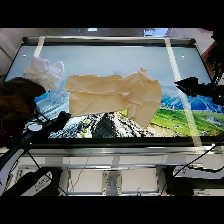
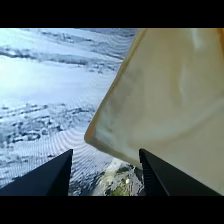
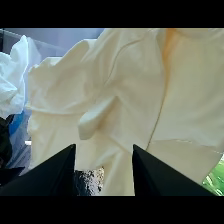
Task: Fold the shirts.
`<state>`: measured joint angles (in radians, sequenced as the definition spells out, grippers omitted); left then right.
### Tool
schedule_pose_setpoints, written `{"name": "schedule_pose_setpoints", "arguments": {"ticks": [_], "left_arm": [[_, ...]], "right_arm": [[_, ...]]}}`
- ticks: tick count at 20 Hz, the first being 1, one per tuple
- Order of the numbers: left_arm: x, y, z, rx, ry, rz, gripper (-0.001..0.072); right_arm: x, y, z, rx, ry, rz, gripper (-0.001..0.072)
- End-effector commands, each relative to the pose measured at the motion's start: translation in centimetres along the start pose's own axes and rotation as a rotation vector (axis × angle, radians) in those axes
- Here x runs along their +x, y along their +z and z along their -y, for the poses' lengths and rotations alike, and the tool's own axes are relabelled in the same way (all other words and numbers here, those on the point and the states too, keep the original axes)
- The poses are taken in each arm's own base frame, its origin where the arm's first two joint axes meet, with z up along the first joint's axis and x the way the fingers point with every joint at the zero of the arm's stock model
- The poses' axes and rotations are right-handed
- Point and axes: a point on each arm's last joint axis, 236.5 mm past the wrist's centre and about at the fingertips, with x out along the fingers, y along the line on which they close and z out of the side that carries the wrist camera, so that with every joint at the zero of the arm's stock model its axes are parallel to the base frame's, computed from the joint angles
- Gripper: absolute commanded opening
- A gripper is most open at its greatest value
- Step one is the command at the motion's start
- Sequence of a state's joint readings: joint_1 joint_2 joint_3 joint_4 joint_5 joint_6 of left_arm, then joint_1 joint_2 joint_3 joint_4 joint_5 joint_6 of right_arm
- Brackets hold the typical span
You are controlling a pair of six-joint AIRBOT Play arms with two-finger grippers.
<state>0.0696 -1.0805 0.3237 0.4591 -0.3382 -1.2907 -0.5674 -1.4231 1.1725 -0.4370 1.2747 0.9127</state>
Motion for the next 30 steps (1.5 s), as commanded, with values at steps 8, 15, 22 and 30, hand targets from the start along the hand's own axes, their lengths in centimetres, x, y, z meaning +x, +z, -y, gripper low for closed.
{"name": "schedule_pose_setpoints", "arguments": {"ticks": [8,15,22,30], "left_arm": [[3.5,-0.8,3.5,-0.024,-0.04,-0.162,0.0022],[3.3,-1.3,3.7,-0.022,-0.05,-0.189,0.0015],[3.1,-2.3,4.0,-0.022,-0.062,-0.231,0.0015],[3.1,-2.3,4.0,-0.018,-0.063,-0.23,0.0015]], "right_arm": [[0.0,-0.4,-0.4,0.0,0.017,-0.016,0.0406],[-1.6,-7.8,7.9,0.256,-0.343,-0.258,0.0406],[2.4,-7.2,12.1,0.438,-0.304,-0.059,0.0406],[9.9,-9.7,13.8,0.408,-0.329,-0.11,0.0406]]}}
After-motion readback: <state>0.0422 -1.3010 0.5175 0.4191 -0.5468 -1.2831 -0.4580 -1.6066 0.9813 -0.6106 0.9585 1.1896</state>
